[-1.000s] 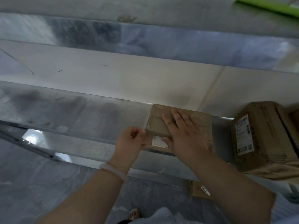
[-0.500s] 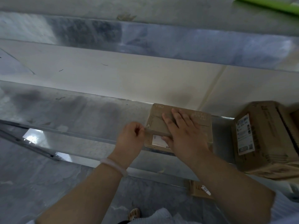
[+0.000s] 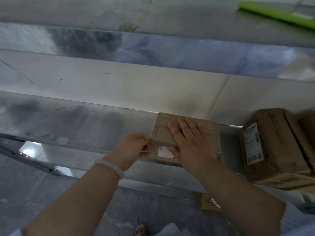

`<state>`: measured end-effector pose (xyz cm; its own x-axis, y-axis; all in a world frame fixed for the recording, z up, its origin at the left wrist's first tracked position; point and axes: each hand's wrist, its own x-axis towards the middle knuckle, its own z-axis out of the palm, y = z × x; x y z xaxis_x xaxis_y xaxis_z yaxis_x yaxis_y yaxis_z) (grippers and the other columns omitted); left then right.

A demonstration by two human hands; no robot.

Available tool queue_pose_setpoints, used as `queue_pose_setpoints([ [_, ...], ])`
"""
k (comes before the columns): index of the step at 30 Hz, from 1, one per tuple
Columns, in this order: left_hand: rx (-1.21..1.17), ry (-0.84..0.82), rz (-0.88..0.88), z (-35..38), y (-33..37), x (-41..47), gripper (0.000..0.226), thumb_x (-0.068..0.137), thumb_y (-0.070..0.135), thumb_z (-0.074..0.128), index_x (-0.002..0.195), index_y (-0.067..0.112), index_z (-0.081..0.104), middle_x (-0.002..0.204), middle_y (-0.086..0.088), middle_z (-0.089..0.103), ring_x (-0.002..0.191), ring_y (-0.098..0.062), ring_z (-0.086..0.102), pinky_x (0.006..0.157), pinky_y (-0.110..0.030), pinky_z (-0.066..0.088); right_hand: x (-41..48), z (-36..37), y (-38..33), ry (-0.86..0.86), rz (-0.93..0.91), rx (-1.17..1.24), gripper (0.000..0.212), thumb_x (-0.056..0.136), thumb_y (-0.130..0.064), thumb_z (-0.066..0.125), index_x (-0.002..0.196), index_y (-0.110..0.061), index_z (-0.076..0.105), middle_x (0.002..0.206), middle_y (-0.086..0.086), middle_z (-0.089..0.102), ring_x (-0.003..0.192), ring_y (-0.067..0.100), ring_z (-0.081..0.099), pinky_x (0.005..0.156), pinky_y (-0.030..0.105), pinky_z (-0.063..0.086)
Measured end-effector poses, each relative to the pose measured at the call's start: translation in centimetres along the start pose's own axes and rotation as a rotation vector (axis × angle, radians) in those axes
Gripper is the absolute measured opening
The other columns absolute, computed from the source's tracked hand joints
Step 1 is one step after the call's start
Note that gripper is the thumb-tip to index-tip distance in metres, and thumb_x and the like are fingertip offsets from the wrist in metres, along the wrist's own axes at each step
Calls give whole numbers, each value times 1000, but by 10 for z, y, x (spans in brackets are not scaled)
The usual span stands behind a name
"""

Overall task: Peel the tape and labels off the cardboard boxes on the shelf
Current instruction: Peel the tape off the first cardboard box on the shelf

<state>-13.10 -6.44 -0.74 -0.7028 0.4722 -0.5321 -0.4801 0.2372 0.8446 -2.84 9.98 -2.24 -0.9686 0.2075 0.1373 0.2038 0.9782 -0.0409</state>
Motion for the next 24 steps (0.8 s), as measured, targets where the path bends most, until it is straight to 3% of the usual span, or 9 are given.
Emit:
queue_pose_setpoints([
  [8, -19, -68, -61, -3, 0, -2, 30, 101, 6, 36, 74, 8, 49, 63, -5, 47, 54, -13, 47, 59, -29, 47, -1, 3, 1, 5, -16, -3, 71, 86, -55, 54, 148, -28, 34, 153, 10, 36, 139, 30, 37, 114, 50, 30],
  [13, -283, -130, -100, -6, -3, -5, 26, 100, 7, 38, 77, 7, 49, 69, -7, 50, 72, -21, 57, 72, -34, 54, 0, 3, 0, 11, -15, -10, 71, 85, -56, 52, 148, -27, 36, 153, 10, 37, 139, 30, 37, 113, 51, 30],
  [16, -315, -43, 0, -1, -12, -10, 21, 99, 7, 44, 82, 6, 57, 74, -7, 60, 78, -22, 62, 70, -33, 59, 0, 2, -1, 17, -10, -10, 71, 84, -56, 50, 147, -26, 37, 151, 10, 39, 137, 30, 39, 113, 50, 31],
  [19, -46, 95, 190, 0, -23, -9, 14, 95, 9, 55, 95, 12, 68, 89, -9, 72, 83, -19, 69, 76, -30, 58, 1, 3, -2, 15, -13, -11, 72, 83, -56, 52, 147, -25, 38, 151, 11, 40, 137, 30, 40, 112, 51, 31],
  [22, 84, 246, 306, -1, -29, -5, 11, 89, 12, 65, 88, 20, 72, 88, -8, 73, 83, -19, 70, 76, -32, 56, 0, 3, -2, 23, -14, -7, 72, 84, -54, 57, 147, -24, 37, 151, 11, 39, 137, 31, 39, 113, 52, 30],
  [24, 38, 279, 276, 0, -29, -4, 11, 89, 10, 65, 84, 17, 72, 82, -7, 72, 80, -20, 68, 77, -34, 55, 0, 2, -2, 15, -16, 3, 72, 86, -54, 55, 149, -25, 34, 153, 10, 35, 140, 30, 35, 115, 51, 26],
])
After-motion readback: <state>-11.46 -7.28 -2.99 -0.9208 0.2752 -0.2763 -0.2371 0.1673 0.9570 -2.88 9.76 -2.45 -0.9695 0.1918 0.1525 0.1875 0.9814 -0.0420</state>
